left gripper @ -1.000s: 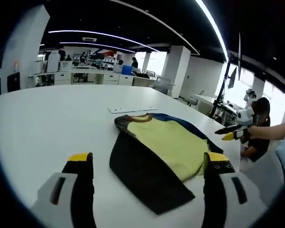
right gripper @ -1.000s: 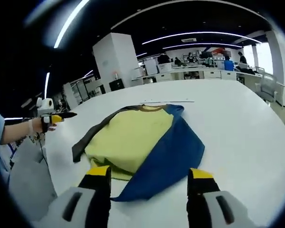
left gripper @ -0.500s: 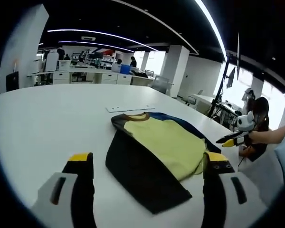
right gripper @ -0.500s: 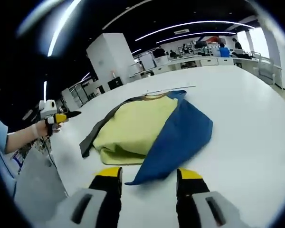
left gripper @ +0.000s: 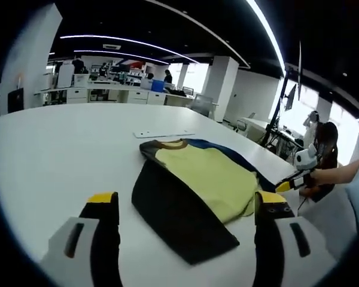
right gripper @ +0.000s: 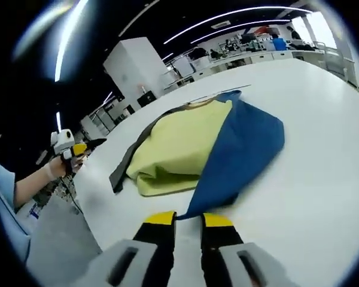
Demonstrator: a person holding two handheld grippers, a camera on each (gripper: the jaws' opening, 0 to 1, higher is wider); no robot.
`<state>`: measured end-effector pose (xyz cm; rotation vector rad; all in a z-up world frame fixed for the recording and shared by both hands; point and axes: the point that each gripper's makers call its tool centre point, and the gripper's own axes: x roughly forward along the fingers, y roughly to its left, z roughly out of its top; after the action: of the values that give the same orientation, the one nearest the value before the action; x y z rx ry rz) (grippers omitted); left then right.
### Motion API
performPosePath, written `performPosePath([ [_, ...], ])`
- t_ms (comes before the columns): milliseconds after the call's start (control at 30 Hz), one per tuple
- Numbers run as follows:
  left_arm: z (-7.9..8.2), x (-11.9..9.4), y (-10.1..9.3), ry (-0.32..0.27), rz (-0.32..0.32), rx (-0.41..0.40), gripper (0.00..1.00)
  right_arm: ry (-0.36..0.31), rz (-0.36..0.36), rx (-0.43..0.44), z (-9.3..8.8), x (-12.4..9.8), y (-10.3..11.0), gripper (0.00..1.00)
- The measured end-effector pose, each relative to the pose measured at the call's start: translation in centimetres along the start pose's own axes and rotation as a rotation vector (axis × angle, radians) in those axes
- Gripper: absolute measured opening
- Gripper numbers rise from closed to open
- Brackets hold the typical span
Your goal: Fold the garment on the visible template until the final outline fits inside the template.
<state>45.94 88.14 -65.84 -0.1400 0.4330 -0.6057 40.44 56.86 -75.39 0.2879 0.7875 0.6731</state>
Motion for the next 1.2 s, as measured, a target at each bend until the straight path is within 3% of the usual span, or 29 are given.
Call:
performPosePath([
  [133, -0.2, -0.1, -0.1, 0.001, 0.001, -0.005, 0.90, -0.006, -0.018, 0.001, 0.4, -0.4, -0.4, 0.00],
  [300, -0.5, -0.2, -0.1, 0.004, 0.004, -0.009, 0.89, -0.019, -0.018, -0.022, 1.6, -1.9, -0.7, 0.00],
  [467, -0.5, 0.0, -0.3, 0.000, 0.000, -0.013, 0.89, 0.013, -0.016, -0.094, 2.5, -3.9, -2.1, 0.00],
  [833, -0.6, 0.4, -0.4, 0.007, 0.000, -0.013, 0.89, 0.001, -0.061, -0.079, 6.3, -7.9, -5.1, 0.00],
  [1200, 0.3, 0.3, 0.2, -0.020, 0.024, -0.021, 0.89, 0.031, -0.104, -0.103, 8.9, -9.5, -8.5, 0.00],
])
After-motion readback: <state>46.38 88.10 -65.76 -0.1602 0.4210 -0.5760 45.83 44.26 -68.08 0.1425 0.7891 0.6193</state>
